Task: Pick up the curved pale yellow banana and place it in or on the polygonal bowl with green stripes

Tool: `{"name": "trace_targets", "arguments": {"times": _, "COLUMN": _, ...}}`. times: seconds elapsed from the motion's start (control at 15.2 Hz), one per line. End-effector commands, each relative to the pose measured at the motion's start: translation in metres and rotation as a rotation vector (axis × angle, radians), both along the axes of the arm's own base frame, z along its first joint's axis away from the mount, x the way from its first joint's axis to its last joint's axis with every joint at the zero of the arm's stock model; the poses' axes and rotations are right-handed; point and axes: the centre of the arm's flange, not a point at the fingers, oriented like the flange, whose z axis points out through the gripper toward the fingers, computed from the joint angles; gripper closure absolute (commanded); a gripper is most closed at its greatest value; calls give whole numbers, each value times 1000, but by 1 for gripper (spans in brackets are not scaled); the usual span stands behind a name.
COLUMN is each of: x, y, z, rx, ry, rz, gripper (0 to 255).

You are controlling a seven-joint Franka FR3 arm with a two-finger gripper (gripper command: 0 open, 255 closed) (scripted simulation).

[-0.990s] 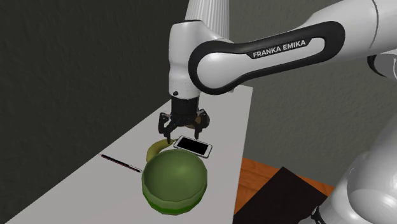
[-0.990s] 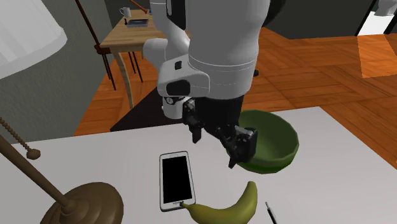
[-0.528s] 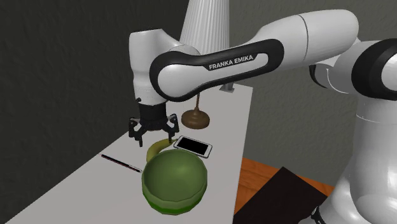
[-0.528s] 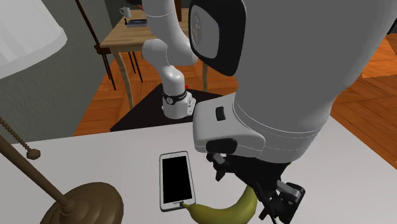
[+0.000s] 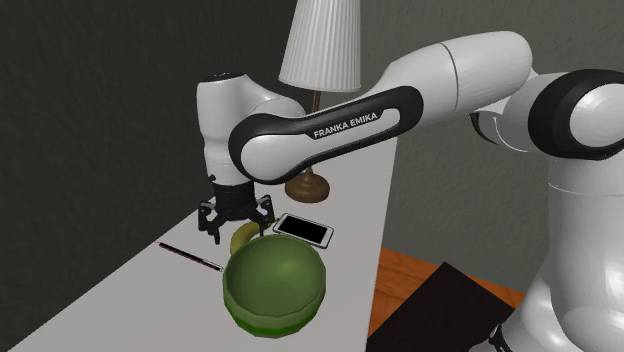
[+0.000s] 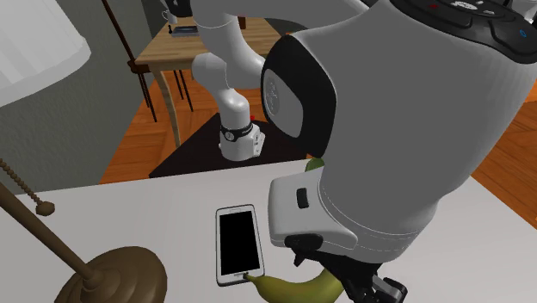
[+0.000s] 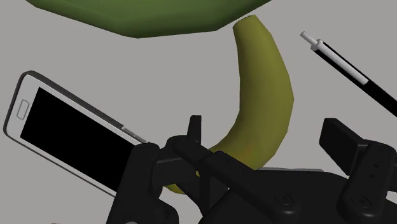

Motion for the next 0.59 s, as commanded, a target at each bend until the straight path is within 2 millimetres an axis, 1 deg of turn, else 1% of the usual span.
{"name": "trace_targets", "arguments": {"times": 0.0, "x": 0, "y": 1, "z": -5, "rx": 0, "ry": 0, "rz": 0, "gripper": 0}}
{"name": "trace_targets", "arguments": {"times": 0.46, "x": 0, "y": 1, "z": -5, "rx": 0, "ry": 0, "rz": 0, "gripper": 0}}
{"name": "trace_targets", "arguments": {"times": 0.53, "x": 0, "y": 1, "z": -5, "rx": 0, "ry": 0, "rz": 0, "gripper": 255}}
